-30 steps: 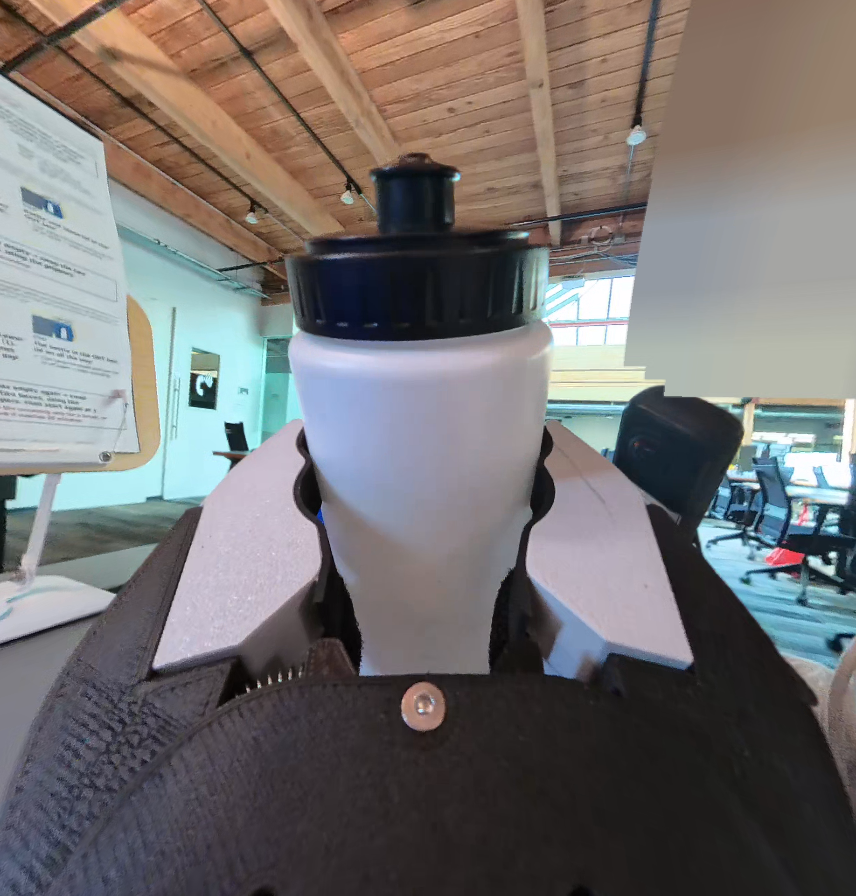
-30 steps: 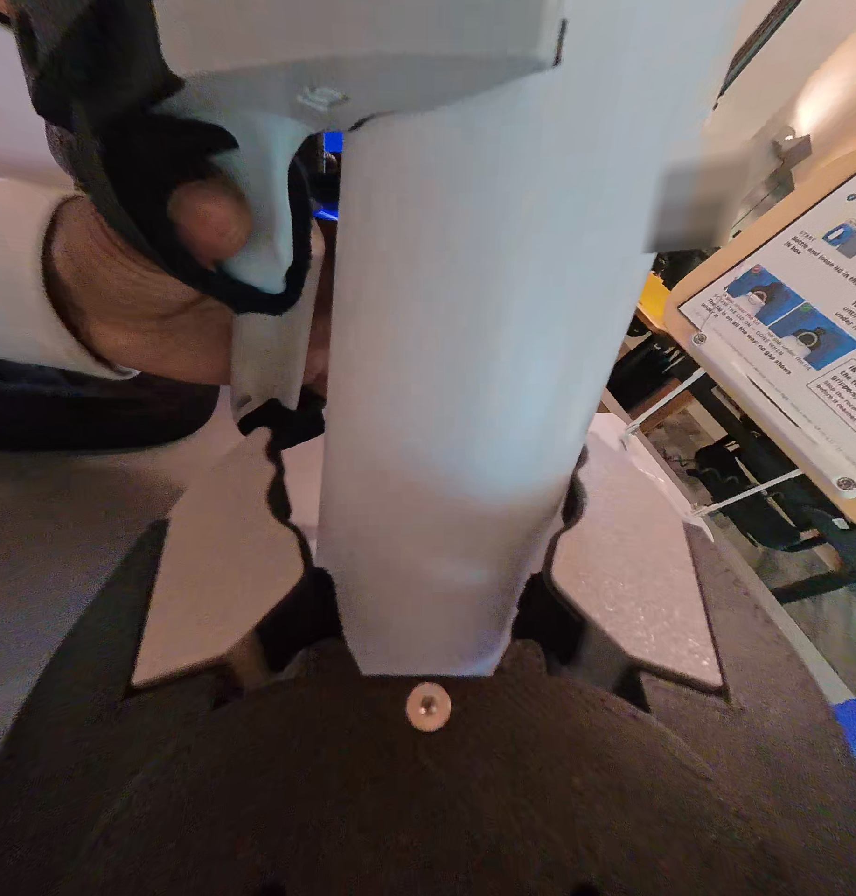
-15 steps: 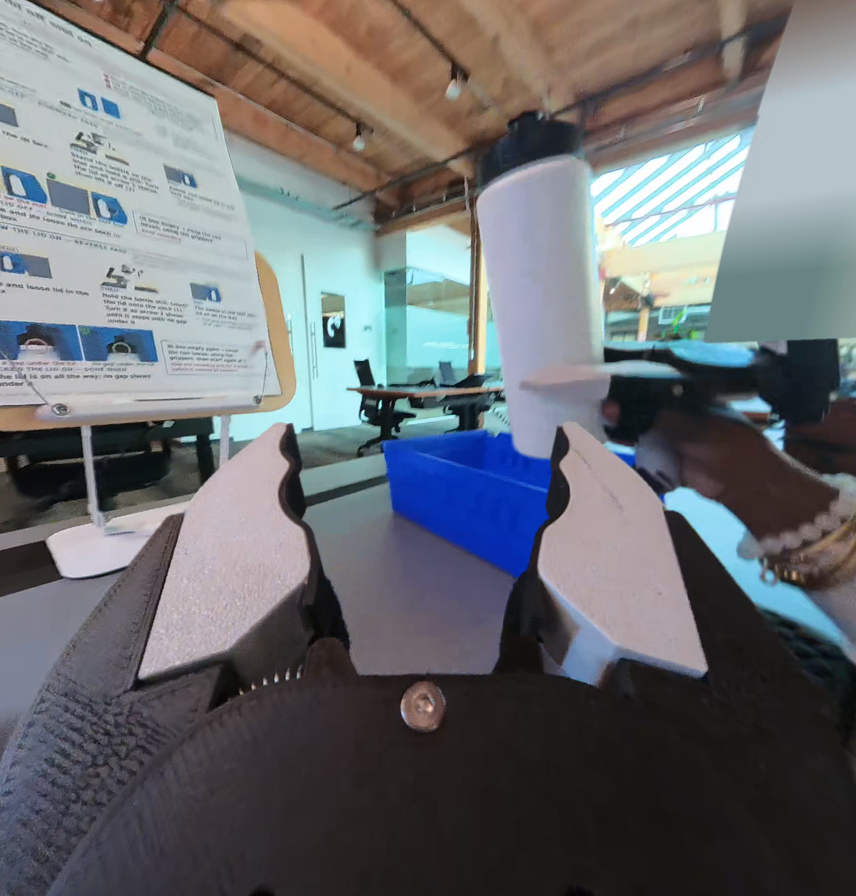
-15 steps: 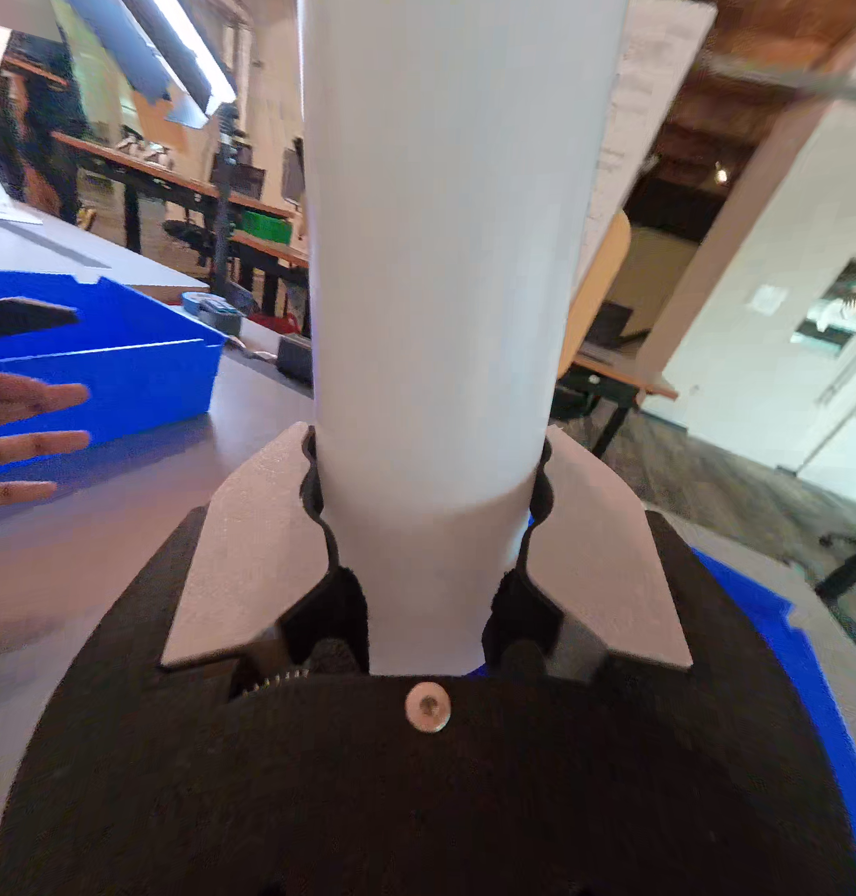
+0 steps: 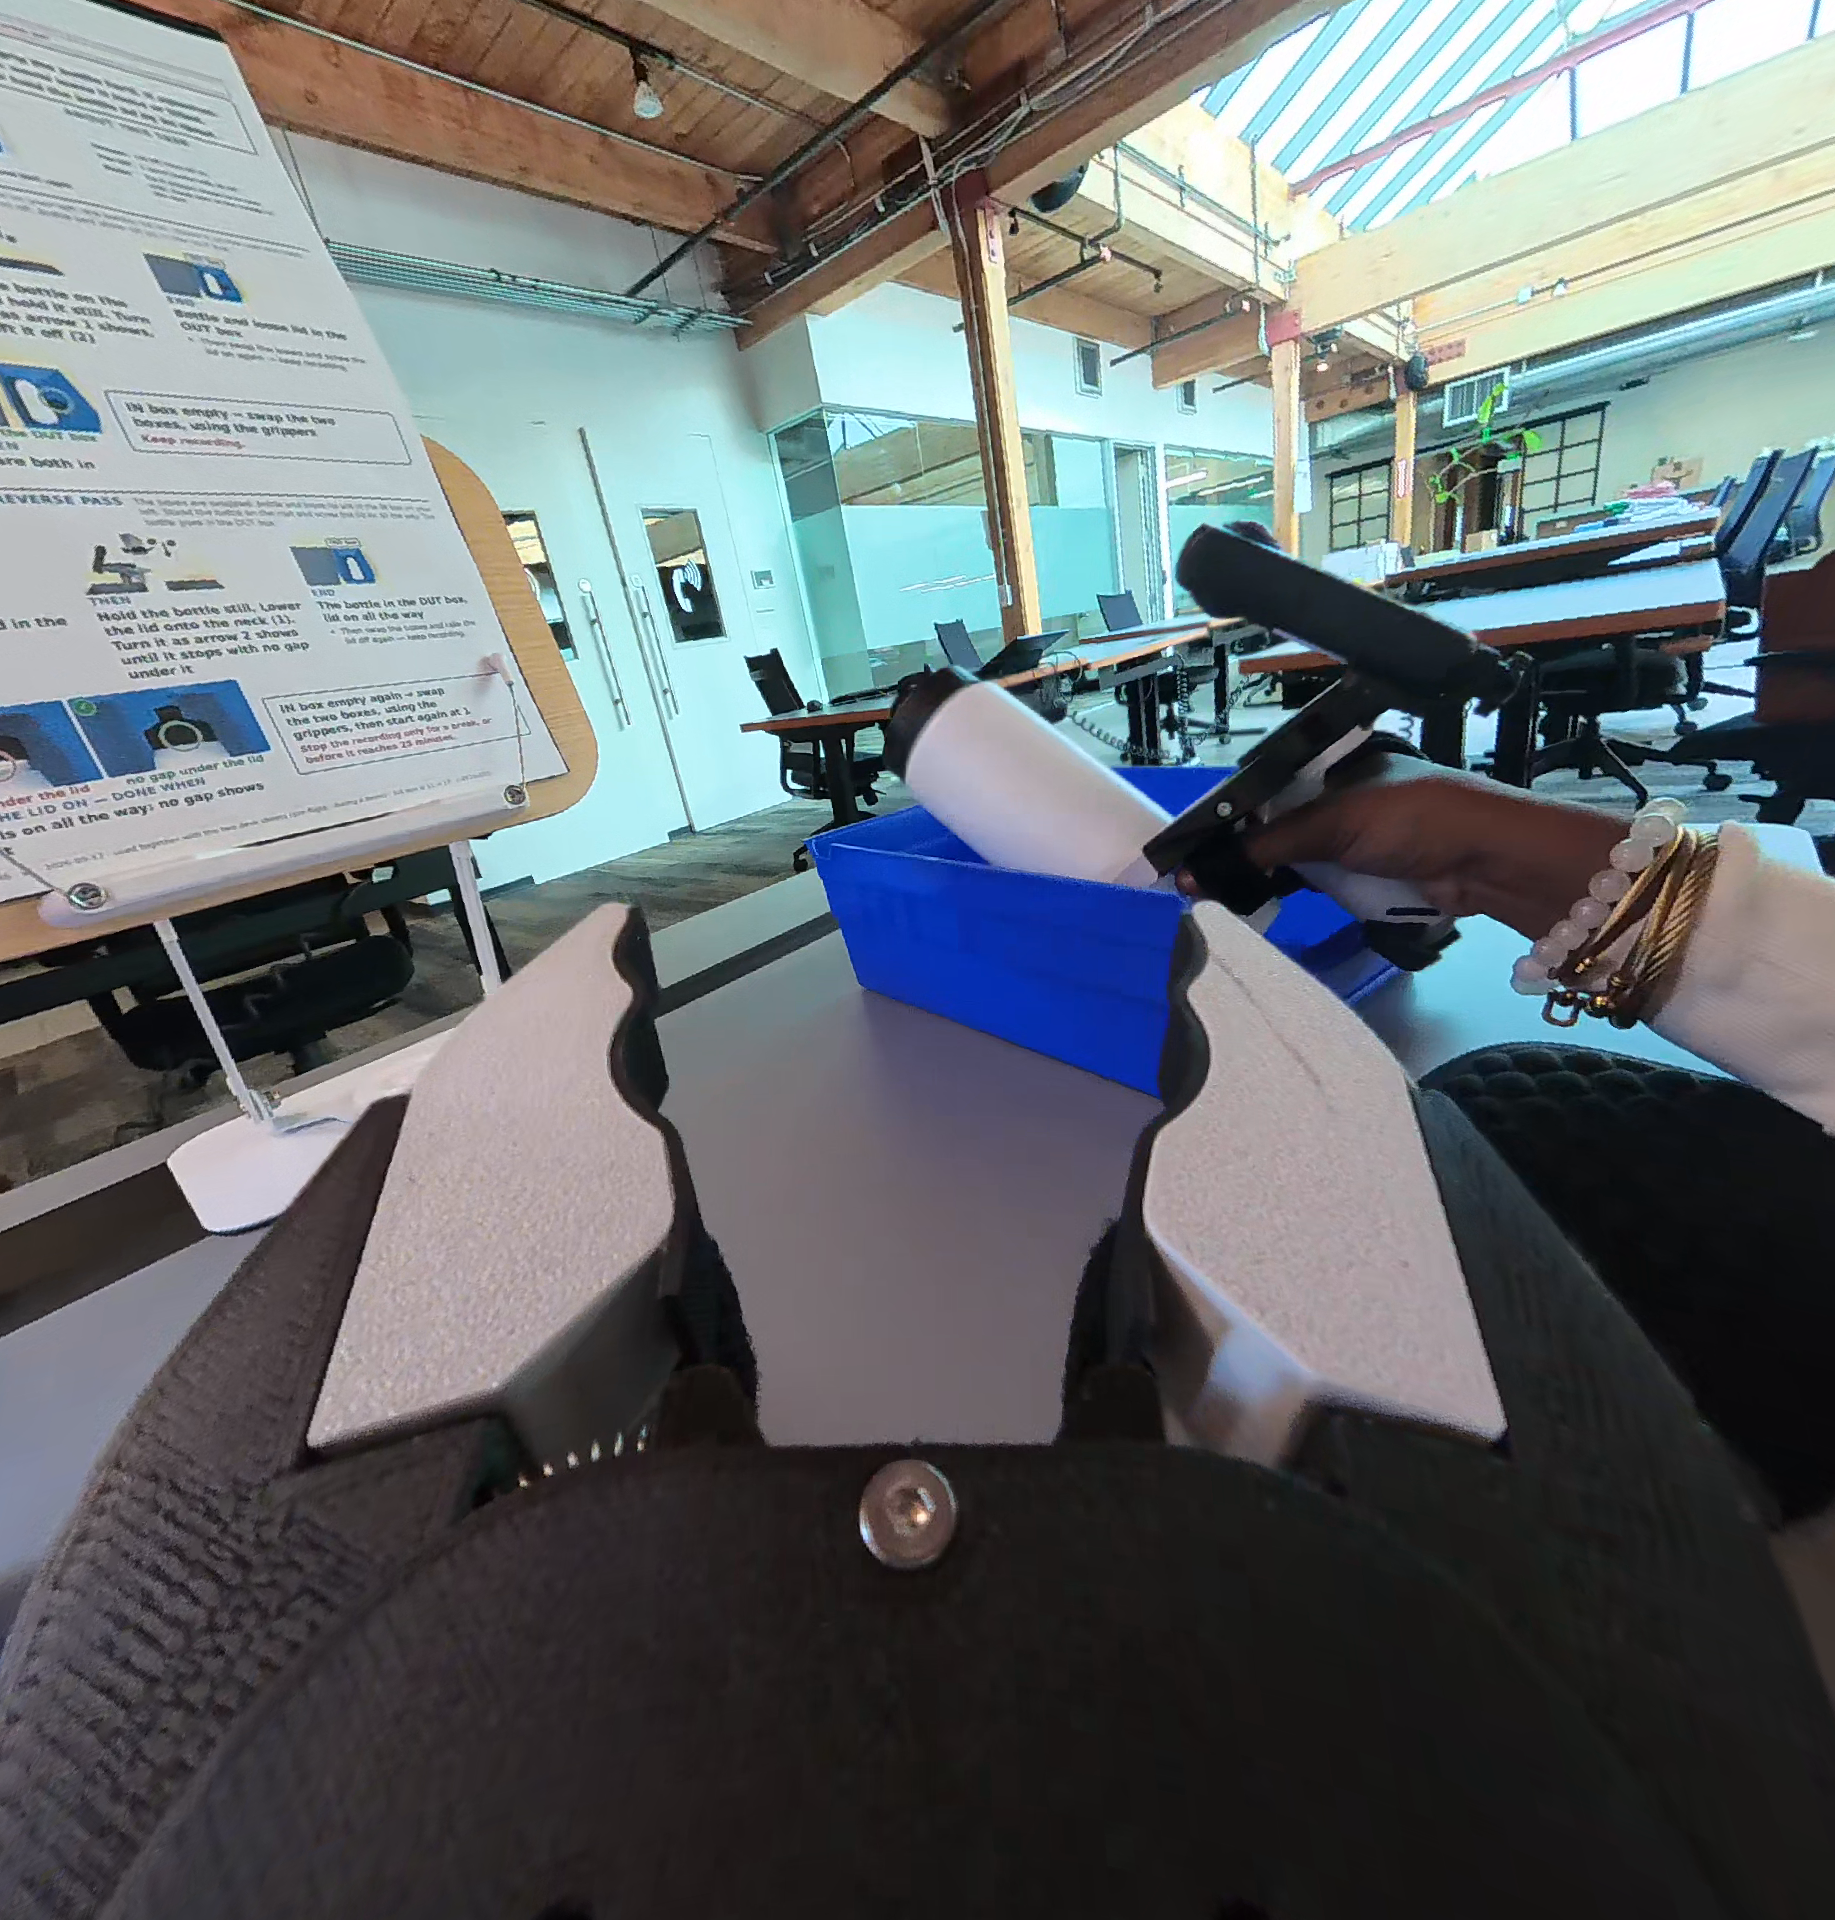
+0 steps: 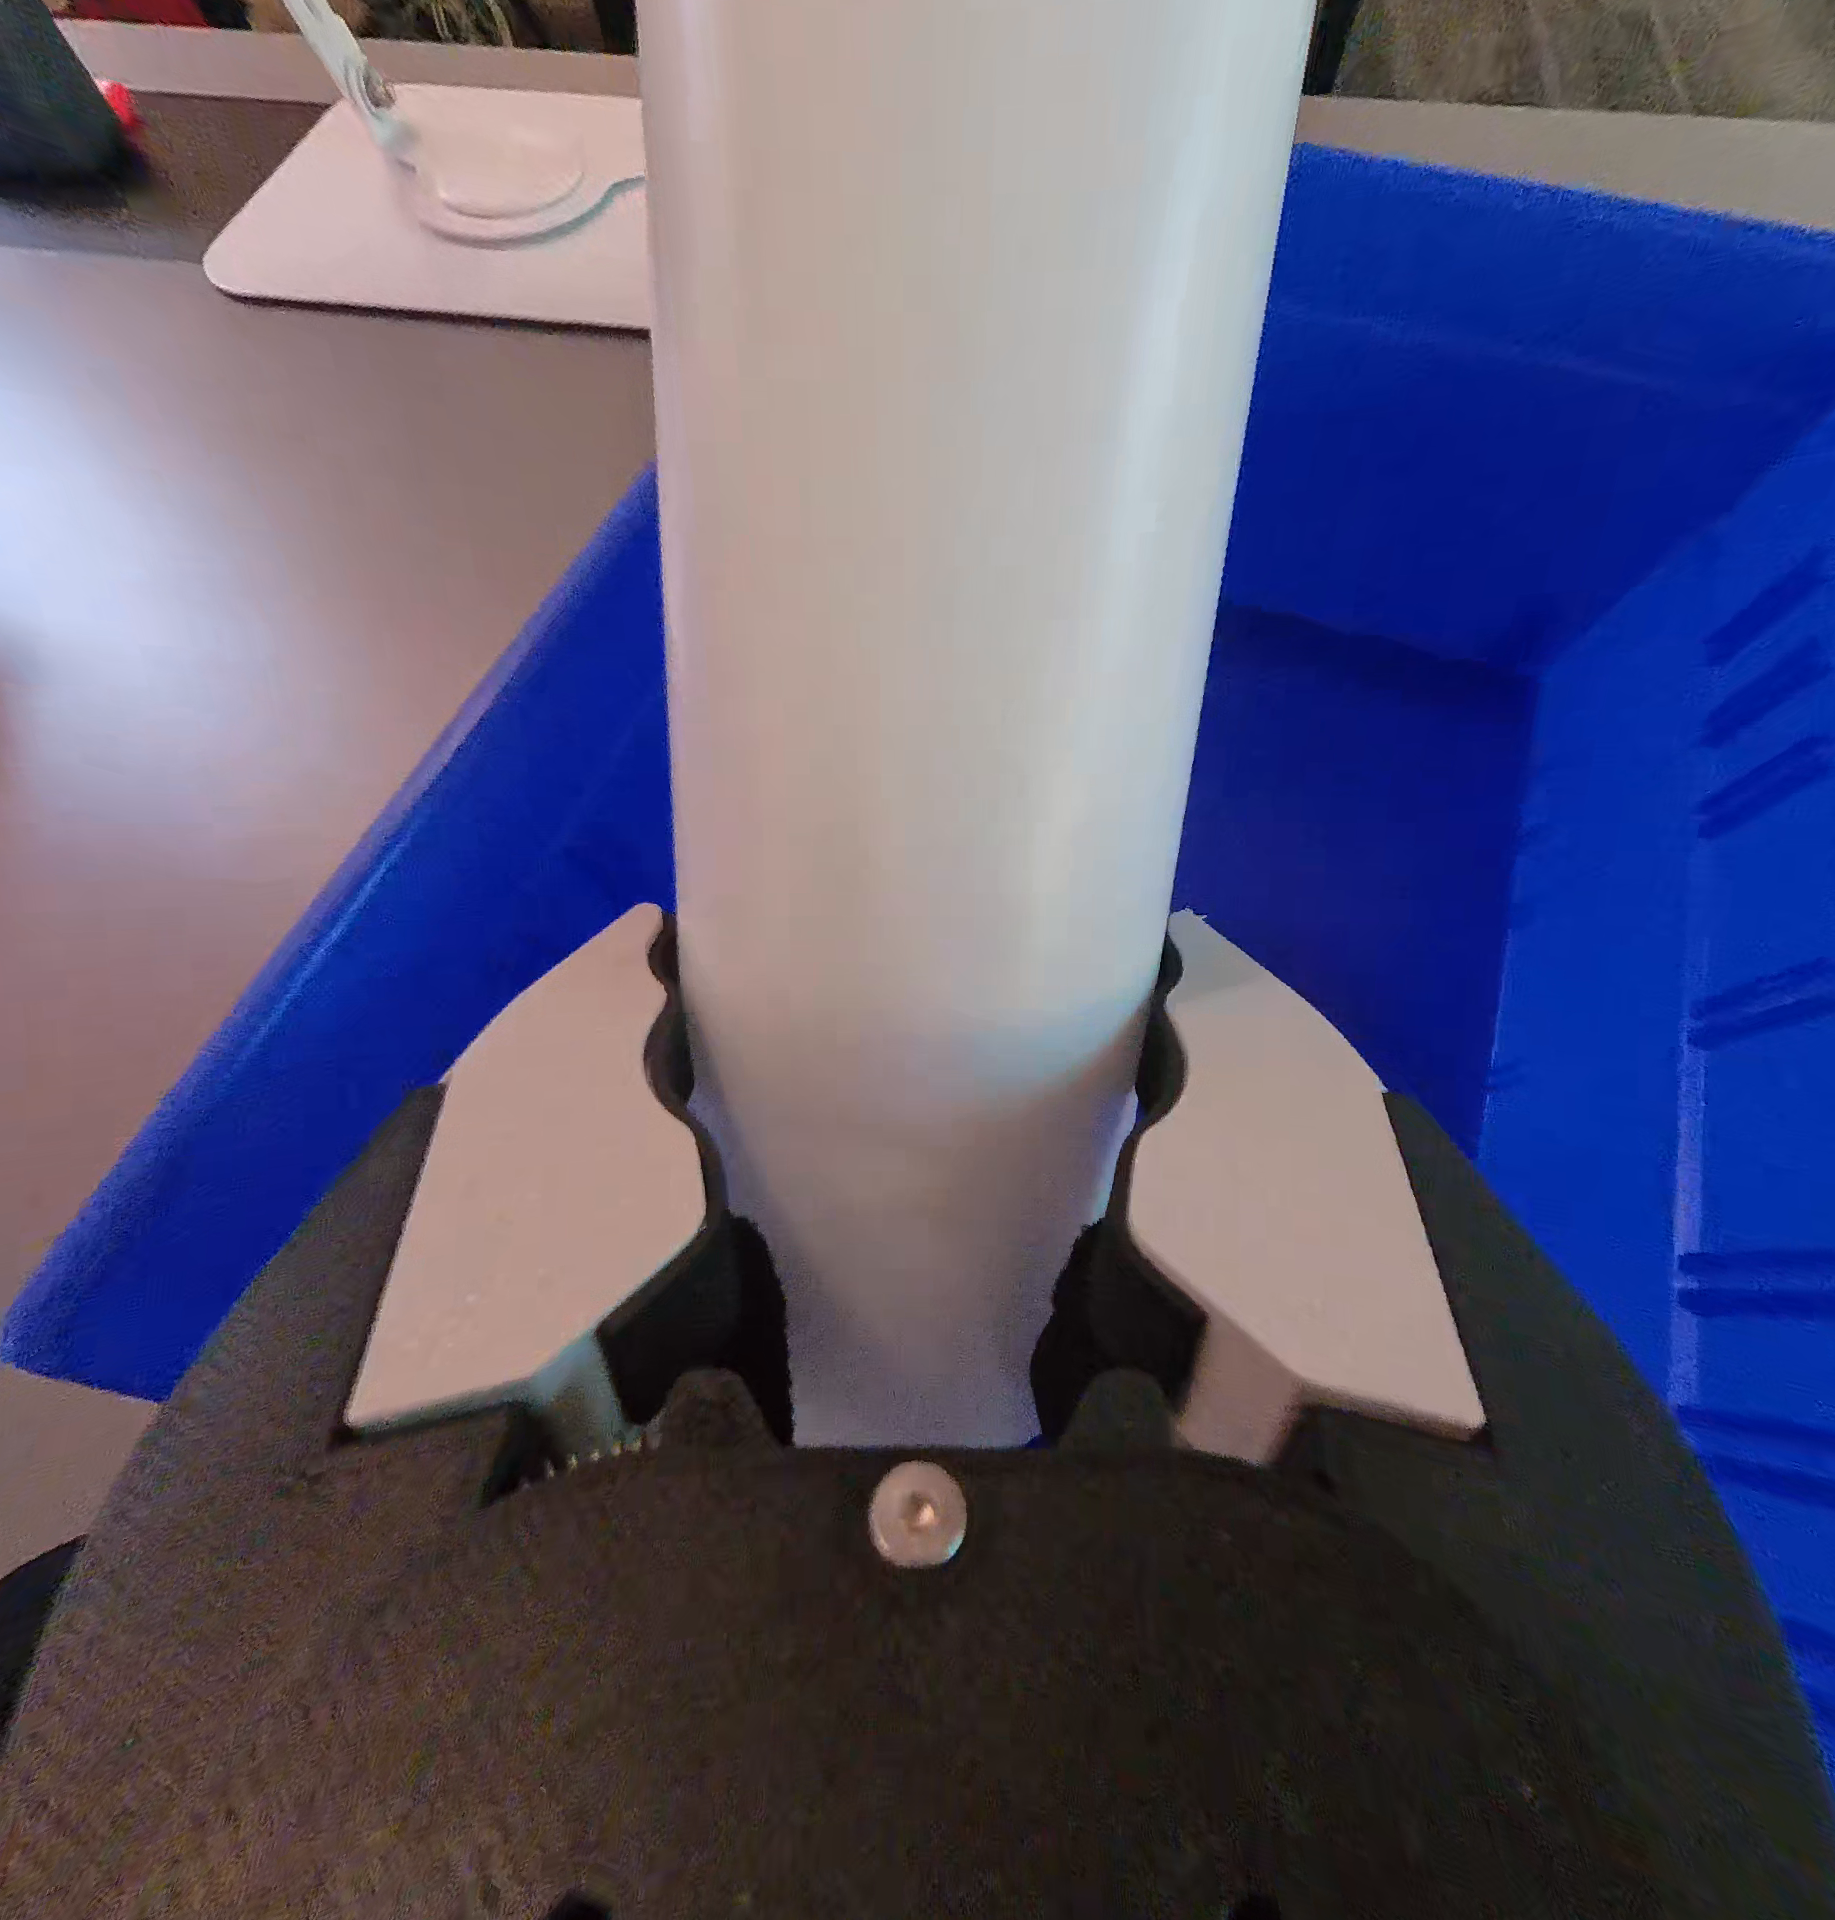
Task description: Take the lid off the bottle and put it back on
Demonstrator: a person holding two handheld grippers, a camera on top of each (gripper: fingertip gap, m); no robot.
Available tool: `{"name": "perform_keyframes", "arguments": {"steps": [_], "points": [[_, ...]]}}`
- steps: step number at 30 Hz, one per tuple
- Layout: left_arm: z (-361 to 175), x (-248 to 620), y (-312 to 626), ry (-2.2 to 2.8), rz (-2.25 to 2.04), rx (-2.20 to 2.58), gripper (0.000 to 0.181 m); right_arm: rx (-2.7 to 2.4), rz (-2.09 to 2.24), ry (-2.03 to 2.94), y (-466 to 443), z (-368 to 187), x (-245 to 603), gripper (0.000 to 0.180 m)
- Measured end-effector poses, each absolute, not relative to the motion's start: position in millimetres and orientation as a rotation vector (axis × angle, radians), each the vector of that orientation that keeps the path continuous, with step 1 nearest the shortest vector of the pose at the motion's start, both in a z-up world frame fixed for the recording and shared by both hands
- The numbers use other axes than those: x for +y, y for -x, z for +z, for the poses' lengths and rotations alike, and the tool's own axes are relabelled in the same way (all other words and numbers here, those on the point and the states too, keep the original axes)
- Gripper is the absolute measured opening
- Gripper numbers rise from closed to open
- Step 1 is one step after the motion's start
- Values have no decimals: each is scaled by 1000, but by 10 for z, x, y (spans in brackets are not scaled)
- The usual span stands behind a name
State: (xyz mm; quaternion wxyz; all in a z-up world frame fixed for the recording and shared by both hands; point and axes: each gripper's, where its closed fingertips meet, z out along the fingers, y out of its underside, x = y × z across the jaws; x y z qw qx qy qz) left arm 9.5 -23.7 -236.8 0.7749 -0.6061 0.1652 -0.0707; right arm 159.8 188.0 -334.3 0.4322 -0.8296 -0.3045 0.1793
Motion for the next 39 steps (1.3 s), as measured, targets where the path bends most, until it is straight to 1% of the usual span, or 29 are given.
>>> {"name": "perform_keyframes", "arguments": {"steps": [3,23,39], "points": [[-2400,-228,-120,1329,-160,372,94,-772,428,2114,-1615,-3454,1887,85],[-2425,-223,-149,1340,-152,394,94,-611,512,2226,-1668,-3521,2001,85],[-2425,-224,-162,1338,-151,401,94,-675,428,2264,-1658,-3617,1935,81]]}}
